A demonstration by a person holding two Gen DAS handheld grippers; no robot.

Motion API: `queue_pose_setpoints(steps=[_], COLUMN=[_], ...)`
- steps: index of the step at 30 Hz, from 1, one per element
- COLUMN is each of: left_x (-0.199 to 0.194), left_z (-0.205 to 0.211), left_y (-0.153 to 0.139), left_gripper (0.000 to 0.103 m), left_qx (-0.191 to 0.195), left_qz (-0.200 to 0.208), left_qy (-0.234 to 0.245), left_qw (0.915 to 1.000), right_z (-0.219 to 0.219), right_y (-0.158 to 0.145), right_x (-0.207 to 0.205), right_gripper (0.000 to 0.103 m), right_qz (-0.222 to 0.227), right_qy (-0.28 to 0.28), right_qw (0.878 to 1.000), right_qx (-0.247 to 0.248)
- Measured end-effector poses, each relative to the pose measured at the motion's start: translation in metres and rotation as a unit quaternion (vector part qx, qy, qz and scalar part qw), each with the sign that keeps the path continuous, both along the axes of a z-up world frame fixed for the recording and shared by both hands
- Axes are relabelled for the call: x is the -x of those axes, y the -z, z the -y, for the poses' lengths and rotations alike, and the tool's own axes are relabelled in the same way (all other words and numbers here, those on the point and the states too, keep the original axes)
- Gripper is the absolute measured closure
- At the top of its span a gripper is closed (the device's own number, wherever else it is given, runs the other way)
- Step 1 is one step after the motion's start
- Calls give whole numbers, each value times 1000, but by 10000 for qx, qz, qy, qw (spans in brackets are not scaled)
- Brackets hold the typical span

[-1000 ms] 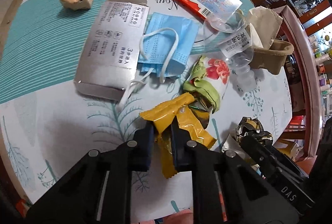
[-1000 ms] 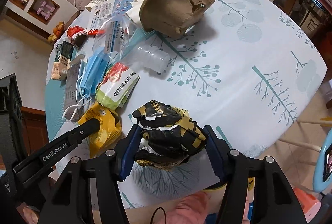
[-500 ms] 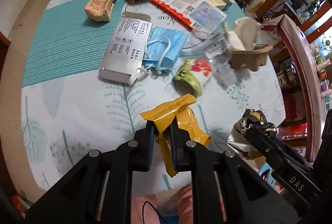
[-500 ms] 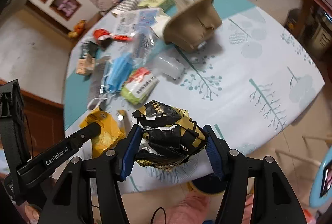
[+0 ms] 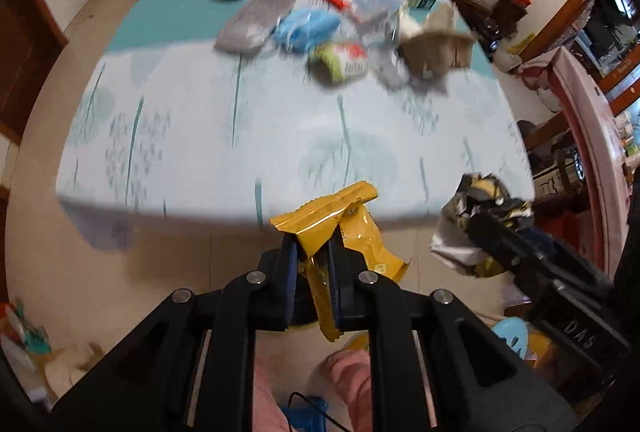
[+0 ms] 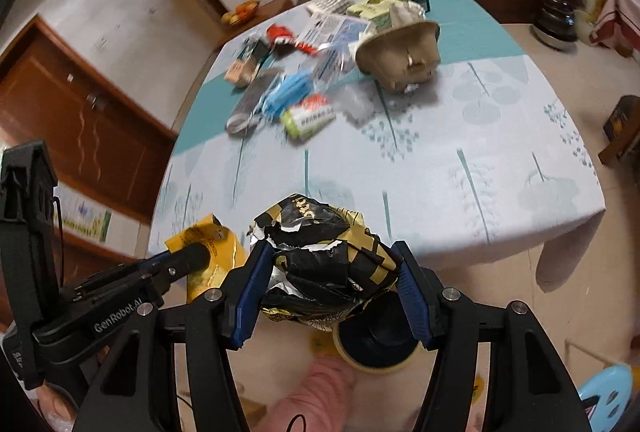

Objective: Collect trash
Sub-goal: 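Carry both held wrappers down over the black trash bin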

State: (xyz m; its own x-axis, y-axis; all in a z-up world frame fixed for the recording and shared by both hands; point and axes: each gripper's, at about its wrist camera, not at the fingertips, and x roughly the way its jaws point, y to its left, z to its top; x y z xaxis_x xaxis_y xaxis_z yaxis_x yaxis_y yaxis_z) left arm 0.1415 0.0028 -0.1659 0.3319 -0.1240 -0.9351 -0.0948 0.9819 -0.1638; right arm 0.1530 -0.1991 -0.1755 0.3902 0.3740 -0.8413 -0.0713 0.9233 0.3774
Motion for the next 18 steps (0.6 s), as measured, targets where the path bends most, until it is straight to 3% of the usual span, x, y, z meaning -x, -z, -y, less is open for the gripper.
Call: queue_pose_setpoints(steps=[3,7,11,18], left_x=[22,42,54,53], left_z=[5,23,41,62], left_y=[19,56,85,149], left_gripper=[92,92,92,92], left_qx=[-97,-427,-704,-807], left_qz=[-123,-201,-83,87], left_qy=[24,403,870,1622], left_qw=[9999,9981,9937,9834], right_z=[5,8,14,23], right_y=[17,50,98,179], right_x=[24,51,72,88], right_gripper=[43,43,43,43], right_qz=[32,-22,-314,-616], right_qy=[-200,-256,-107,26], right_qw=[9998,9995,9992,9968], right_qx=[72,193,205,510])
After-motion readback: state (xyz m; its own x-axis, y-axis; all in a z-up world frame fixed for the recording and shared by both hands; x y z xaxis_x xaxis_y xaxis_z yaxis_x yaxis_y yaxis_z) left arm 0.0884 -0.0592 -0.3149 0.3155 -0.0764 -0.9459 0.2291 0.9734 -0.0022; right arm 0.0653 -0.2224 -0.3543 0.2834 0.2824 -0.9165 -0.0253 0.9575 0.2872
